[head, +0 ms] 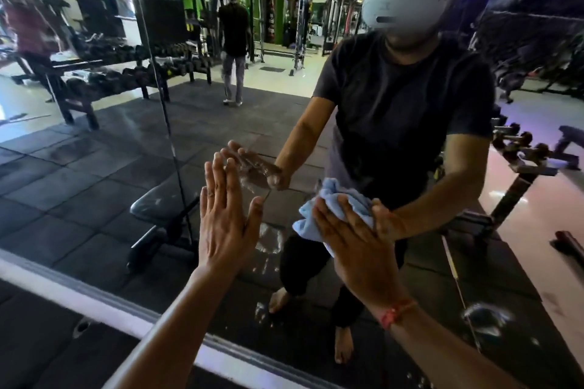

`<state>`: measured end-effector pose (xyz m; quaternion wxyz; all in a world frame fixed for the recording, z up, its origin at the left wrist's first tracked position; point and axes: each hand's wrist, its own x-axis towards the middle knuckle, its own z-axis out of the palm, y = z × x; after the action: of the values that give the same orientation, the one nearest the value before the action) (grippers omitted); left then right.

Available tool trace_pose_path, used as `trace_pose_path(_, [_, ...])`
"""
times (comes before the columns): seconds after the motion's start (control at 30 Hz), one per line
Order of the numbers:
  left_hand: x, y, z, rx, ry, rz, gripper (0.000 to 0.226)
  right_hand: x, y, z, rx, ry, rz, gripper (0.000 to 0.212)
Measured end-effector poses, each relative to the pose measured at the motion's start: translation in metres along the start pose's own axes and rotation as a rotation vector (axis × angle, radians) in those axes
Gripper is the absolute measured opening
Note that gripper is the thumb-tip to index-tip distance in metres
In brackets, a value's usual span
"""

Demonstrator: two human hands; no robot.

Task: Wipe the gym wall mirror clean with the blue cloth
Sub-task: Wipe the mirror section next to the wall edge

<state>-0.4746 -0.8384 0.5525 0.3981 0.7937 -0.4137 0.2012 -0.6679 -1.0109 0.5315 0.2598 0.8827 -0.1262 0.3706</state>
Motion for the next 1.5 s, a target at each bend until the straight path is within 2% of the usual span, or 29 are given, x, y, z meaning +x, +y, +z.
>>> trace_pose_path(0.1, [0.013, -0.015, -0.008, 0.022, -0.001, 0.010, 0.080, -0.029, 0.022, -0.011, -0.031, 0.101, 0.207, 0.081])
trace_pose_path(0.2, [0.027, -0.032, -0.012, 0.008, -0.018, 0.051, 0.082, -0.004, -0.025, 0.004, 0.074, 0.191, 0.587, 0.067])
trace_pose_path(0.23, [0.031, -0.040, -0.012, 0.012, -0.030, 0.083, 0.082, 0.016, -0.052, 0.014, 0.107, 0.194, 0.645, 0.063])
trace_pose_path(0.33, [0.041, -0.069, -0.014, 0.064, -0.047, 0.237, 0.078, 0.063, -0.113, 0.042, 0.092, 0.146, 0.484, 0.067])
trace_pose_path(0.4, [0.049, -0.090, -0.016, 0.064, -0.027, 0.371, 0.076, 0.065, -0.111, 0.045, -0.011, 0.116, 0.403, 0.073])
trace_pose_path(0.43, [0.052, -0.096, -0.016, 0.059, -0.021, 0.411, 0.078, 0.059, -0.100, 0.041, -0.064, 0.125, 0.409, 0.068])
trace_pose_path(0.5, [0.055, -0.106, -0.017, 0.030, -0.017, 0.408, 0.080, 0.048, -0.085, 0.033, -0.110, 0.174, 0.647, 0.058])
trace_pose_path(0.6, [0.056, -0.114, -0.022, -0.011, -0.022, 0.356, 0.077, 0.085, -0.111, 0.037, 0.107, 0.530, 1.342, 0.061])
trace_pose_path(0.63, [0.057, -0.118, -0.024, -0.017, -0.032, 0.370, 0.076, 0.107, -0.137, 0.045, 0.152, 0.582, 1.413, 0.062])
trace_pose_path(0.67, [0.058, -0.123, -0.025, -0.018, -0.042, 0.393, 0.076, 0.126, -0.166, 0.053, 0.192, 0.531, 1.314, 0.064])
trace_pose_path(0.73, [0.061, -0.132, -0.027, -0.018, -0.049, 0.443, 0.076, 0.131, -0.209, 0.066, 0.208, 0.269, 0.799, 0.073])
trace_pose_path(0.77, [0.063, -0.135, -0.027, -0.016, -0.044, 0.461, 0.076, 0.121, -0.203, 0.067, 0.129, 0.161, 0.608, 0.079])
trace_pose_path(0.8, [0.064, -0.137, -0.027, -0.014, -0.037, 0.474, 0.076, 0.108, -0.184, 0.063, 0.025, 0.107, 0.509, 0.083])
trace_pose_path(0.83, [0.065, -0.139, -0.026, -0.011, -0.034, 0.482, 0.075, 0.098, -0.167, 0.056, -0.029, 0.114, 0.548, 0.083])
trace_pose_path(0.87, [0.066, -0.141, -0.026, -0.008, -0.036, 0.482, 0.073, 0.092, -0.153, 0.050, -0.034, 0.181, 0.709, 0.078])
trace_pose_path(0.93, [0.066, -0.139, -0.025, -0.009, -0.047, 0.474, 0.072, 0.100, -0.133, 0.037, 0.091, 0.482, 1.235, 0.067])
trace_pose_path(0.97, [0.066, -0.138, -0.025, -0.014, -0.045, 0.472, 0.071, 0.115, -0.138, 0.038, 0.142, 0.590, 1.410, 0.063])
trace_pose_path(1.0, [0.065, -0.138, -0.025, -0.020, -0.041, 0.471, 0.071, 0.134, -0.152, 0.042, 0.181, 0.625, 1.447, 0.062])
trace_pose_path(1.03, [0.065, -0.138, -0.025, -0.024, -0.038, 0.473, 0.071, 0.147, -0.169, 0.050, 0.208, 0.577, 1.359, 0.061])
trace_pose_path(1.1, [0.065, -0.140, -0.027, -0.039, -0.032, 0.489, 0.069, 0.150, -0.203, 0.067, 0.180, 0.355, 0.926, 0.062])
trace_pose_path(1.17, [0.067, -0.144, -0.030, -0.052, -0.035, 0.511, 0.067, 0.125, -0.193, 0.068, 0.018, 0.130, 0.512, 0.067])
trace_pose_path(1.2, [0.068, -0.146, -0.031, -0.054, -0.038, 0.520, 0.067, 0.112, -0.175, 0.061, -0.047, 0.084, 0.429, 0.065])
trace_pose_path(1.23, [0.068, -0.148, -0.033, -0.060, -0.039, 0.529, 0.066, 0.102, -0.162, 0.055, -0.070, 0.095, 0.482, 0.060])
trace_pose_path(1.27, [0.069, -0.148, -0.033, -0.070, -0.038, 0.537, 0.066, 0.098, -0.151, 0.049, -0.061, 0.149, 0.636, 0.058])
trace_pose_path(1.33, [0.069, -0.149, -0.032, -0.094, -0.030, 0.539, 0.066, 0.114, -0.153, 0.046, 0.088, 0.415, 1.136, 0.061])
trace_pose_path(1.37, [0.069, -0.148, -0.032, -0.103, -0.028, 0.538, 0.066, 0.136, -0.169, 0.049, 0.220, 0.545, 1.310, 0.064])
trace_pose_path(1.4, [0.068, -0.148, -0.031, -0.109, -0.031, 0.537, 0.067, 0.159, -0.188, 0.055, 0.306, 0.597, 1.346, 0.064])
trace_pose_path(1.43, [0.068, -0.148, -0.030, -0.109, -0.035, 0.533, 0.067, 0.175, -0.208, 0.061, 0.311, 0.543, 1.234, 0.062])
trace_pose_path(1.5, [0.066, -0.149, -0.029, -0.107, -0.033, 0.481, 0.067, 0.168, -0.226, 0.070, 0.192, 0.270, 0.778, 0.057])
